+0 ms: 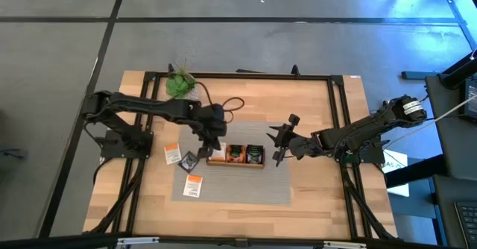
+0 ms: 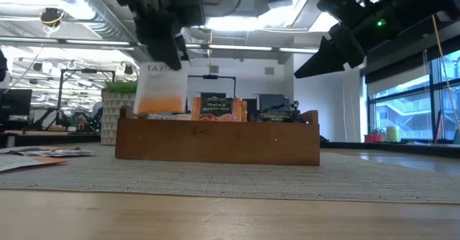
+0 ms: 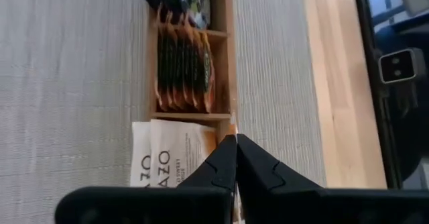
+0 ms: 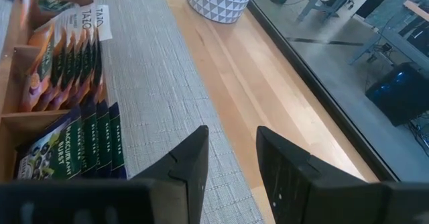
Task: Pick & Place Tea
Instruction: Put the white tea bag into the left section of the wooden organizer
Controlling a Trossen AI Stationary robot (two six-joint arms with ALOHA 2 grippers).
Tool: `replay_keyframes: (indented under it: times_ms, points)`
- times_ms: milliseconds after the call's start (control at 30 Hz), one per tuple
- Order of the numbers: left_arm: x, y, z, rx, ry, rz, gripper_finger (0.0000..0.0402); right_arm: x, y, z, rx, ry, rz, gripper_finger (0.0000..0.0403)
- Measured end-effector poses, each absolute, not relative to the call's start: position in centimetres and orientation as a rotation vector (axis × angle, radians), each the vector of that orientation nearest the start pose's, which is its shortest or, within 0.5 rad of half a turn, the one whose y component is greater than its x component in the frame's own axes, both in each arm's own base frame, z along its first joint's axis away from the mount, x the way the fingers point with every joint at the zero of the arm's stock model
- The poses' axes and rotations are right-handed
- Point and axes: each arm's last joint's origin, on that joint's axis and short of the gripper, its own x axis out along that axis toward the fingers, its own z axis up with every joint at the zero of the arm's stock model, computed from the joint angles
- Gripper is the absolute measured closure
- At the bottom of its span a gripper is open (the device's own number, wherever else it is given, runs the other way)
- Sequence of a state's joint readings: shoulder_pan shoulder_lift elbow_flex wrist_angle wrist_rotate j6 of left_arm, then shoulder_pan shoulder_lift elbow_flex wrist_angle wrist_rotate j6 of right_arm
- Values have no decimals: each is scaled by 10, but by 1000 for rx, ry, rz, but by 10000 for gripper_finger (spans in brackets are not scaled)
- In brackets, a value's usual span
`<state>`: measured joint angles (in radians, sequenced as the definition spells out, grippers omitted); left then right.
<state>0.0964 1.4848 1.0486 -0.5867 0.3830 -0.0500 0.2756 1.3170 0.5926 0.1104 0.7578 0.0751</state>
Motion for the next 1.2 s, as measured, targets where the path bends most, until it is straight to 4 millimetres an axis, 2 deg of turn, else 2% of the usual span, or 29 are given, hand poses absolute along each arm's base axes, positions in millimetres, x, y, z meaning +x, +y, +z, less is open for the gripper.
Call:
replay_keyframes:
  times_ms: [233, 500, 1033, 1200]
  points:
    - [310, 12, 215, -294, 1089, -223, 399, 246, 49, 191, -231, 517, -485, 274]
    - [317, 12, 194, -330, 1160, -202, 399, 246, 49, 191, -232, 518, -485, 274]
    - [318, 12, 191, -384, 1178, -170, 390, 245, 49, 190, -234, 522, -484, 274]
    - [316, 18, 191, -412, 1190, -143, 370, 245, 49, 190, -234, 522, -484, 274]
